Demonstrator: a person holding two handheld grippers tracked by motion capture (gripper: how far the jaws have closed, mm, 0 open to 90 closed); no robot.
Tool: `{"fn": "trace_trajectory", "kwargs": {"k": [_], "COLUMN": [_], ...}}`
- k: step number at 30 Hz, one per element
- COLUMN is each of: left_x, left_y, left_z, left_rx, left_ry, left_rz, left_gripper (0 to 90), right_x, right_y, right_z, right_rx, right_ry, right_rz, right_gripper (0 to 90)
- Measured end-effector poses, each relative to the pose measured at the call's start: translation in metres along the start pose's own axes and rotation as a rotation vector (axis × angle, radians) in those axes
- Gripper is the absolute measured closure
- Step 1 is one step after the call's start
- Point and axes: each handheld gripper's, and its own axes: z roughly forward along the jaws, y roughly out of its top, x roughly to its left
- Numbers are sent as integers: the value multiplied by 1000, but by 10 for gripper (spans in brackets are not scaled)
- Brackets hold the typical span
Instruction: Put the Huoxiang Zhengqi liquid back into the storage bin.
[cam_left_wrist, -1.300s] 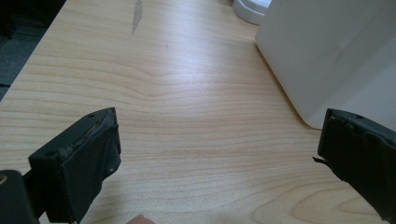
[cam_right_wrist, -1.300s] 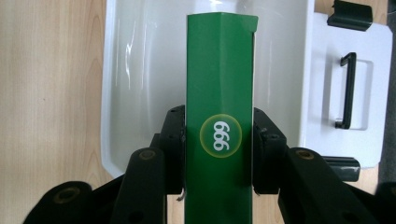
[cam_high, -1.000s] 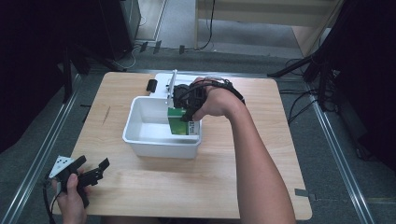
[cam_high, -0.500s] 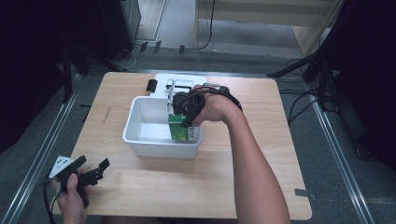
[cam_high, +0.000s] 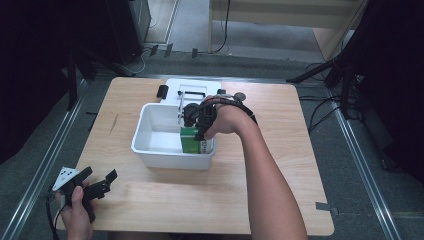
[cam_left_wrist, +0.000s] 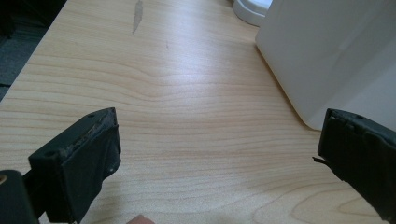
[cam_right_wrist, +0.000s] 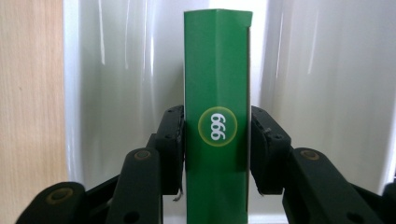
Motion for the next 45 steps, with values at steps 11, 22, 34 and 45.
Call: {"fn": "trace_trajectory", "kwargs": {"k": [11, 22, 34, 45], "left_x": [0, 0, 0, 0], "left_y": [0, 0, 0, 0], "left_z": [0, 0, 0, 0], "left_rx": [0, 1, 2, 4], "left_ry": [0, 1, 1, 2], "left_rz": [0, 0, 0, 5], "left_gripper": [0, 0, 0, 0], "right_x": [2, 5, 10, 22], "right_y": [-1, -14, -54, -106], "right_z": [-8, -40, -61, -57], "right_rx": [-2, -150, -262, -440], "right_ry": [1, -41, -215, -404], "right_rz": [127, 349, 629, 823], "right_gripper": [369, 238, 127, 0]}}
